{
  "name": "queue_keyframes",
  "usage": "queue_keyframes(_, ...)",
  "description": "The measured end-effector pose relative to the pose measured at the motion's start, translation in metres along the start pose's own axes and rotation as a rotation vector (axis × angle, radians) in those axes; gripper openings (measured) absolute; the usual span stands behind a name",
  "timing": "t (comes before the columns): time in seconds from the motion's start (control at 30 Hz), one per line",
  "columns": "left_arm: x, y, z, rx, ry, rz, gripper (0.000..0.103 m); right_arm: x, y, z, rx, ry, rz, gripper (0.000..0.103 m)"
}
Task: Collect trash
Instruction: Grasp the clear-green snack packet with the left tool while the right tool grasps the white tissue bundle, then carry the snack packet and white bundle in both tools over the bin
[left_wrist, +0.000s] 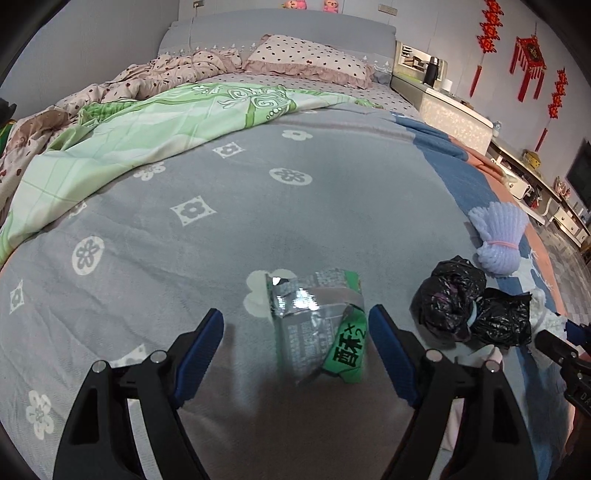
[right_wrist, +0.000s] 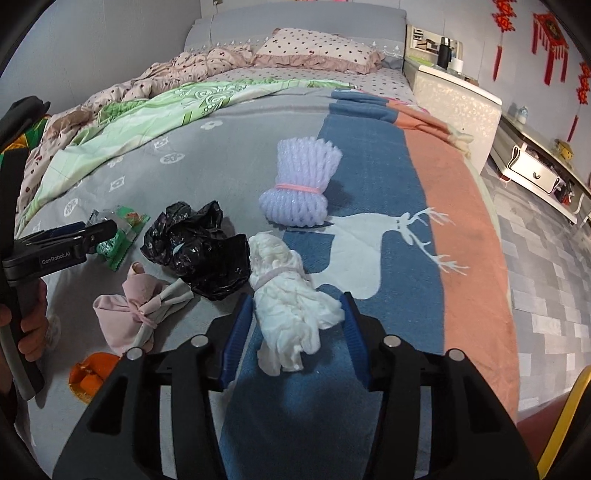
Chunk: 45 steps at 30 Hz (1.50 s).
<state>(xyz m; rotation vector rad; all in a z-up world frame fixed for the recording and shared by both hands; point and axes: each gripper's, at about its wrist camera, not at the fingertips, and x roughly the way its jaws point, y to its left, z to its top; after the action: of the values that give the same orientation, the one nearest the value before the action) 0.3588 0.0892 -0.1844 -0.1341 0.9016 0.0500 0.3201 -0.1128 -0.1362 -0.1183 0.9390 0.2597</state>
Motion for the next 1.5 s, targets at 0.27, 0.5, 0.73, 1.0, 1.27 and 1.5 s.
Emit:
queue_keyframes(0.27, 0.013, -0.012, -0.005, 0.039, 0.024, -0.034, 0.053, 0.017, 0.003, -0.001, 0.004, 0.016, 0.039, 0.029)
queue_keyframes(0.5, 0.002, -0.014, -0.006, 0.056, -0.009, -0.058, 0.038, 0.009, 0.003, 0.000, 0.018, -0.005, 0.057, 0.023)
queue_keyframes(0.73, -0.021, -0.012, -0.003, 0.063, -0.044, -0.052, 0.031, -0.027, 0.005, -0.001, 0.026, -0.045, 0.057, 0.023)
queue_keyframes(1.0, -0.071, 0.014, 0.009, 0.056, -0.134, 0.024, 0.029, -0.086, 0.006, -0.003, 0.022, -0.111, 0.048, 0.023)
queue_keyframes(1.27, -0.127, 0.063, 0.024, 0.006, -0.209, 0.112, 0.029, -0.139, 0.009, -0.011, 0.035, -0.162, 0.032, 0.023)
queue_keyframes(1.5, -0.171, 0.071, 0.030, -0.018, -0.259, 0.098, 0.029, -0.183, 0.011, -0.014, 0.045, -0.214, 0.022, 0.023)
